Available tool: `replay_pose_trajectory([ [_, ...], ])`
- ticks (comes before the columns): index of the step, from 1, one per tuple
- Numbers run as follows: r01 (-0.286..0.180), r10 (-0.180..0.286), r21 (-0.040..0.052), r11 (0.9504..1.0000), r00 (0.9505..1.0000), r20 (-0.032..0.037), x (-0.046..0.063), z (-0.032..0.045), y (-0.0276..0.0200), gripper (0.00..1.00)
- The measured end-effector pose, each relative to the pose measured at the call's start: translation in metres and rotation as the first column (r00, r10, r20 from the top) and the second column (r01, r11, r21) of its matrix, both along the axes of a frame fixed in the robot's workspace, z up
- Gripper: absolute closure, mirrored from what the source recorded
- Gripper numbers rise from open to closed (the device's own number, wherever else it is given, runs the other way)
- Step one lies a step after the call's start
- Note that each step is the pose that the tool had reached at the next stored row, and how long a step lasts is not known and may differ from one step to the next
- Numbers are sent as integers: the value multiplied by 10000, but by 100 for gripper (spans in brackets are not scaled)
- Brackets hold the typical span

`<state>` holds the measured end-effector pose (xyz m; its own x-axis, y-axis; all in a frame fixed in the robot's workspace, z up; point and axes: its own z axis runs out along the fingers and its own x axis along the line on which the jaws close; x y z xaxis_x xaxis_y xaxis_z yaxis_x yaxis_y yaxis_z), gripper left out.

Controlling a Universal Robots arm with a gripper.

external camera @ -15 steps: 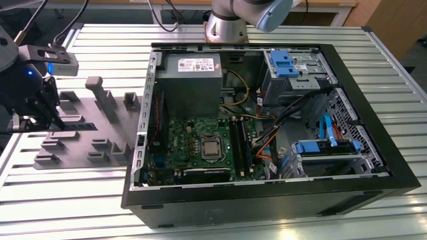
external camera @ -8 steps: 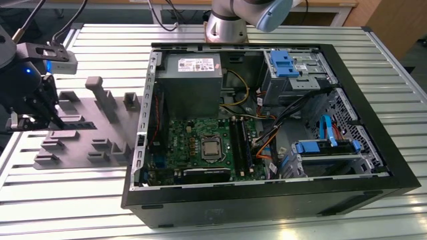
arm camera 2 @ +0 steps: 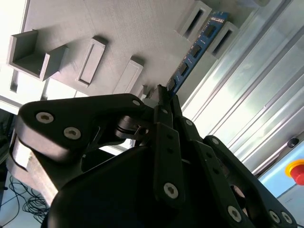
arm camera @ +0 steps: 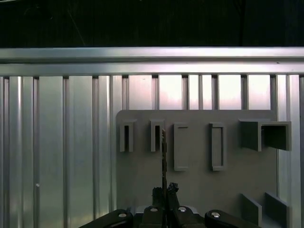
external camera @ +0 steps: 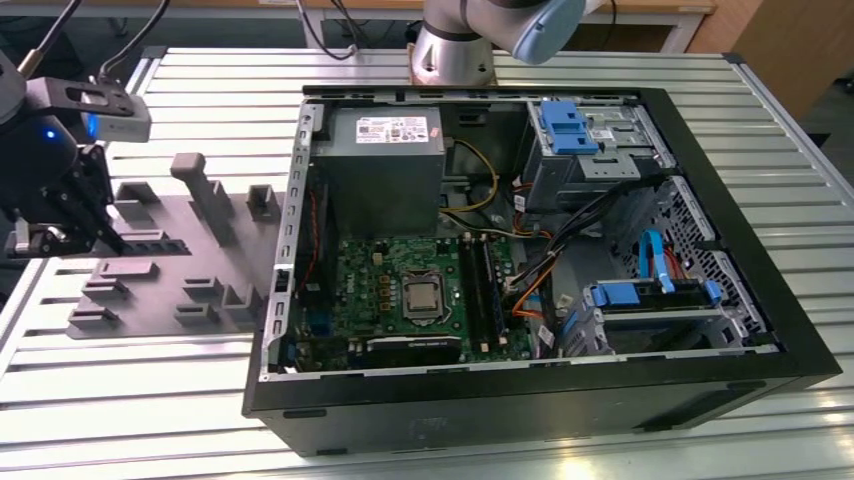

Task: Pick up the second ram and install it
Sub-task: 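Pick up the second ram and move it above second insertion slot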

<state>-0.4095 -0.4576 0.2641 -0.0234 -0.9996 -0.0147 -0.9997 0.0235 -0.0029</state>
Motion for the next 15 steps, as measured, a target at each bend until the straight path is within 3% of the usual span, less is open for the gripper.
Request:
replay_pose_trajectory([
  [15,0,0,0,10000,10000,1,0,157,0,86],
])
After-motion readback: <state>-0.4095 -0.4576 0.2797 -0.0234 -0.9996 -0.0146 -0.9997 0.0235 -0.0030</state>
